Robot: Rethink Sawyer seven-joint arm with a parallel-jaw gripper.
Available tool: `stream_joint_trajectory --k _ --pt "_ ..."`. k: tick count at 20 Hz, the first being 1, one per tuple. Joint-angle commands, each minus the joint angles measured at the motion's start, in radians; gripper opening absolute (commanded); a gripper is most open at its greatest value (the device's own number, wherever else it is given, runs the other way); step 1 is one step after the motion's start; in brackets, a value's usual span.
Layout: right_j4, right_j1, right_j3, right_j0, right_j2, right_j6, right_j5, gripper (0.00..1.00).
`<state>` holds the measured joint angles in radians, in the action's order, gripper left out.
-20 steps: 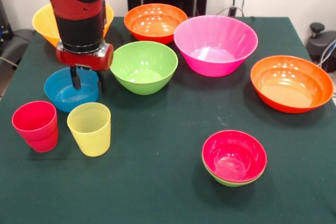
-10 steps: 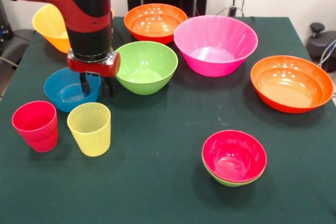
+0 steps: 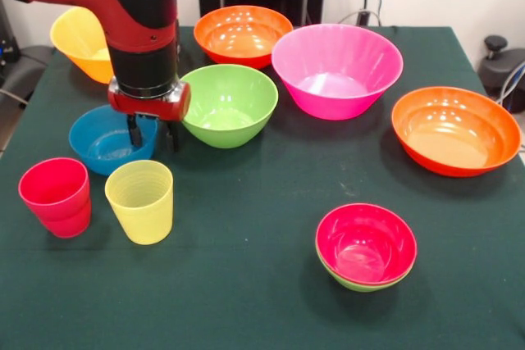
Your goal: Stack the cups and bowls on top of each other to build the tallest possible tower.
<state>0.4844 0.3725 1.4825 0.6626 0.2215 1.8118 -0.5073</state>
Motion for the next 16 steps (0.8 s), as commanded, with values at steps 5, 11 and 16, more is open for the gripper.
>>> stream_joint_trajectory --k 5,11,16 --pt "0.064 -0.044 -0.011 -0.077 -0.005 -0.019 -0.012 1.00" --pt "0.055 -0.039 -0.031 -0.096 -0.015 -0.031 -0.039 1.00" --pt "0.047 -0.032 -0.058 -0.123 -0.030 -0.038 -0.081 0.00"
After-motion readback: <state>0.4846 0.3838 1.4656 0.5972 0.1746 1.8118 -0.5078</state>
